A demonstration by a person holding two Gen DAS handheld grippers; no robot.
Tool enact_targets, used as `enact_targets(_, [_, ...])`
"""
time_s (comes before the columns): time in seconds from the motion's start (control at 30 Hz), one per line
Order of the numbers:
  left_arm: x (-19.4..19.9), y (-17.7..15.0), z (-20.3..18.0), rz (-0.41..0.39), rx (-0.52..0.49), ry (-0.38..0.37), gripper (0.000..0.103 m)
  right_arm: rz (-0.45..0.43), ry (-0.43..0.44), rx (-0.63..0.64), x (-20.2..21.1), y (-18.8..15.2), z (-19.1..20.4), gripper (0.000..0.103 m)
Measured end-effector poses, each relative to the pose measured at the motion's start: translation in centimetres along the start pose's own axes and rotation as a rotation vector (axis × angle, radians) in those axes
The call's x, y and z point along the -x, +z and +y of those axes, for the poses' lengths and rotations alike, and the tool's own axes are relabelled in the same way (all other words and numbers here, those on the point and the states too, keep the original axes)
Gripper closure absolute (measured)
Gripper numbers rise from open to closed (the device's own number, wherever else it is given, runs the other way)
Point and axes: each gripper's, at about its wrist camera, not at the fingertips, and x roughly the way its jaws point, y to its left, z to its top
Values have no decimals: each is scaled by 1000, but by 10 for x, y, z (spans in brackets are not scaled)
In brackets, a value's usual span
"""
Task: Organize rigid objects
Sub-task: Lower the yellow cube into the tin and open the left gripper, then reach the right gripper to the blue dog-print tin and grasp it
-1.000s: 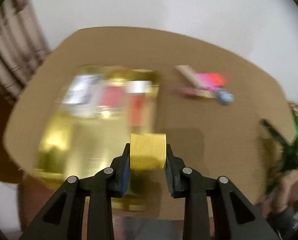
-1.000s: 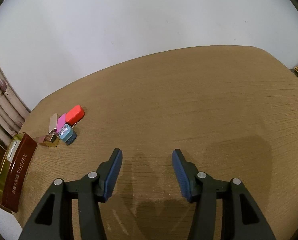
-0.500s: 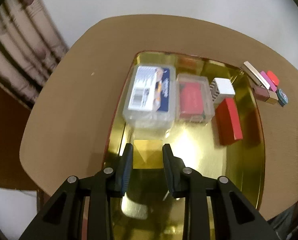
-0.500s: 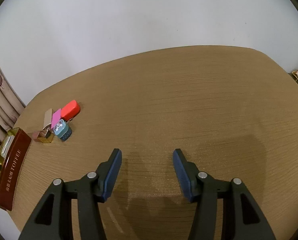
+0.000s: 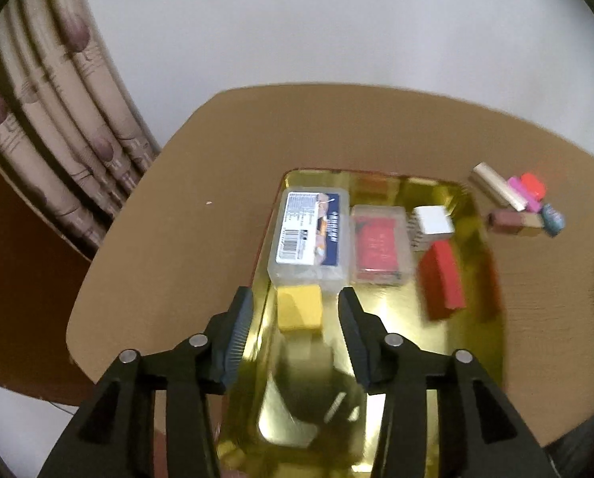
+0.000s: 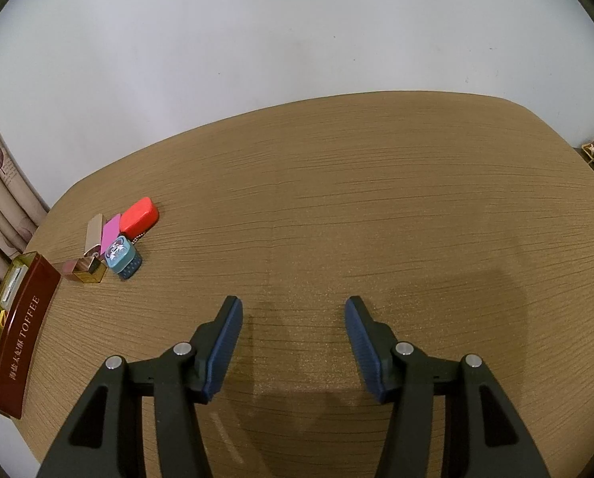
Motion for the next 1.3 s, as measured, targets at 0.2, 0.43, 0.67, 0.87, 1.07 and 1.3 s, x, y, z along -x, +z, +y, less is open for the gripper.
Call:
enact_targets(0.2, [65,-46,-21,-67,141,-136,38,3,-11,13,-5,0,3,48])
enact_targets(0.43, [87,-115,-71,-17,174,-236,25,18,37,85,-9,0,16,40])
enact_targets(0.67, [81,-161,-74,57,281,-231,25,80,190,492,-20,13,95,40])
enact_targets(0.87, [99,-173,-71,15,306,-247,8,123,205,548,-46,40,126,41])
enact_targets(1.07, [121,-169,-88,-91,184,-225,3,182,238,609,-63,46,147,42])
enact_targets(1.3, [116,-173,-82,-159,184,-177,3,243,200,695,-88,44,168,61])
